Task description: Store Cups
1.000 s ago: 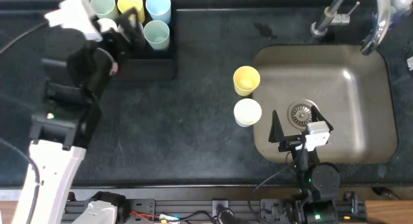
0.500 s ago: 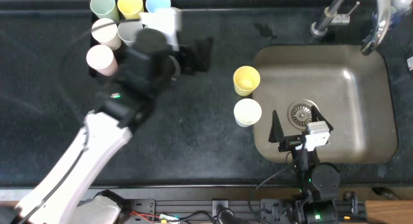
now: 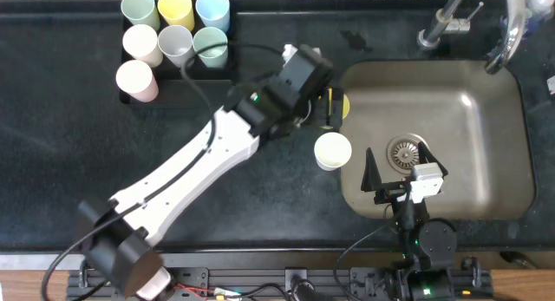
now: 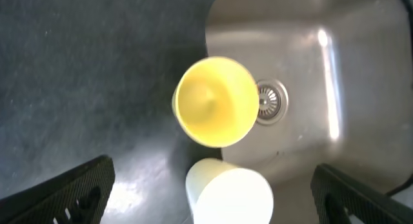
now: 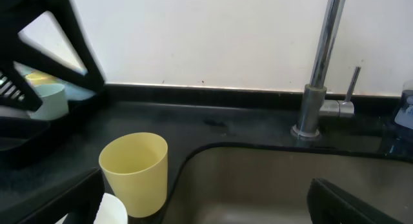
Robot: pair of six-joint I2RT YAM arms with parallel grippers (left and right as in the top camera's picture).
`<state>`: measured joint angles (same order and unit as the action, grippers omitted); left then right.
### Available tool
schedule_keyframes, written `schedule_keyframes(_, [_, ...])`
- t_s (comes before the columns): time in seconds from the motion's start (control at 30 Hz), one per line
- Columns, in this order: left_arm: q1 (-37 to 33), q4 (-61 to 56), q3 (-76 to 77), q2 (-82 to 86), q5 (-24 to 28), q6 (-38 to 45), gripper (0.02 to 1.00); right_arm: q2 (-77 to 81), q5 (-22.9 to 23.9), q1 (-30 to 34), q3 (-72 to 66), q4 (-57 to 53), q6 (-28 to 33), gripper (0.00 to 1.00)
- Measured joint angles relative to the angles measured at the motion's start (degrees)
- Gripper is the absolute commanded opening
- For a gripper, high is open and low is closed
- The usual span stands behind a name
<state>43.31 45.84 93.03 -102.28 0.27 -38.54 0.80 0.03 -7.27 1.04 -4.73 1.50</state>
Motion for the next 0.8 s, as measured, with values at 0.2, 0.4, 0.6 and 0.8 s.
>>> schedule_keyframes(0.2, [0.0,8.8,8.0,-6.5,-0.1,-1.9,0.974,0.0,0.0,0.0,0.0,0.0,0.0,0.998])
schedule_keyframes(0.4, [0.0,10.7,10.8,-13.8,-0.6,-3.4,0.963,0.0,0.0,0.0,0.0,0.0,0.0,0.996])
schedule_keyframes(0.6, [0.0,10.8,12.8,-18.4,-1.8,-4.5,0.904,0.0,0.0,0.0,0.0,0.0,0.0,0.996])
schedule_keyframes(0.8, [-0.2,10.8,14.3,-19.2,-3.1,-5.1,0.807,0.0,0.0,0.0,0.0,0.0,0.0,0.996])
